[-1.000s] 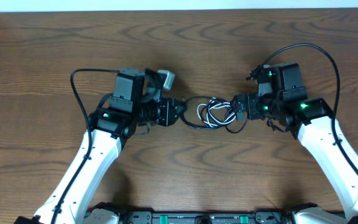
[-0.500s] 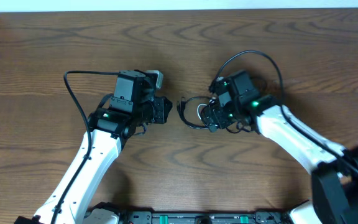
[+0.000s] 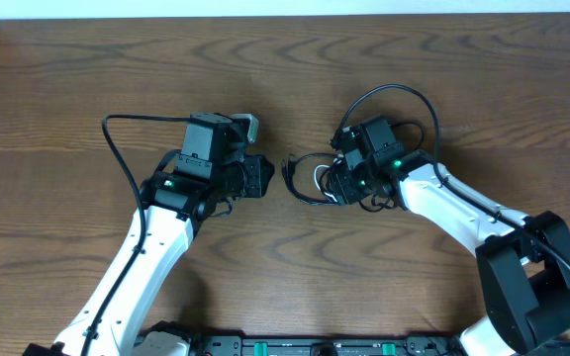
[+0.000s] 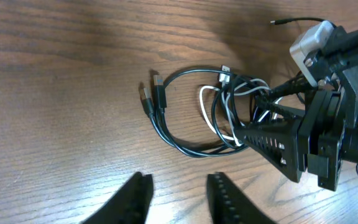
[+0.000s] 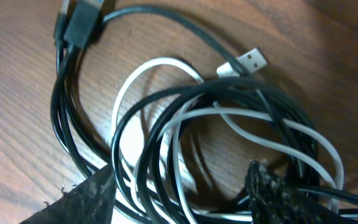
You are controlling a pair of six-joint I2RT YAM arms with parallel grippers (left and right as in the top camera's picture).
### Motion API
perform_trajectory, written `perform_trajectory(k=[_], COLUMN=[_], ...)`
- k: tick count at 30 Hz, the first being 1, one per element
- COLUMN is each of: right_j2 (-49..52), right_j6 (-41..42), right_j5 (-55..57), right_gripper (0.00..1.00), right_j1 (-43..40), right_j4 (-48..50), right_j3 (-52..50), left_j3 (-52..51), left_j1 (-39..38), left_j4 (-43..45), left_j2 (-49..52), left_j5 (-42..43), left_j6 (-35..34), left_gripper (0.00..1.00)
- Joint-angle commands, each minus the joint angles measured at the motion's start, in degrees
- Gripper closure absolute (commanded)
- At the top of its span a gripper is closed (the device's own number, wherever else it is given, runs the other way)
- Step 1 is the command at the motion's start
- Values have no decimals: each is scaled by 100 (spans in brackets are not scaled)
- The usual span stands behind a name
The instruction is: Untangle cables
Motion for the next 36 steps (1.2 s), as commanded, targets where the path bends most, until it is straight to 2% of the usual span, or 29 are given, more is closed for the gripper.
perform_trajectory(k=[1, 14, 22, 30, 33, 36], right_j2=[50, 52, 101, 629, 699, 660], right_j6=[264, 262, 262, 264, 326, 428], right_j5=[22, 26, 28, 24, 24, 24], right_gripper=[38, 43, 42, 45, 52, 73], right_j1=[28, 149, 372, 402, 402, 402], right_j4=[79, 103, 227, 269, 267, 275], right_j3=[-22, -22, -24, -24, -24, -11], left_j3=[74, 74, 74, 74, 74, 74], left_j1=[2, 2, 2, 2, 2, 2], left_j4=[-46, -70, -90, -111, -111, -109], left_j2=[-74, -74, -74, -74, -74, -74], left_j5=[-55, -55, -57, -57, -57, -57], left_j6=[-9, -9, -7, -7, -7, -7], left_gripper=[61, 62, 62, 62, 67, 70])
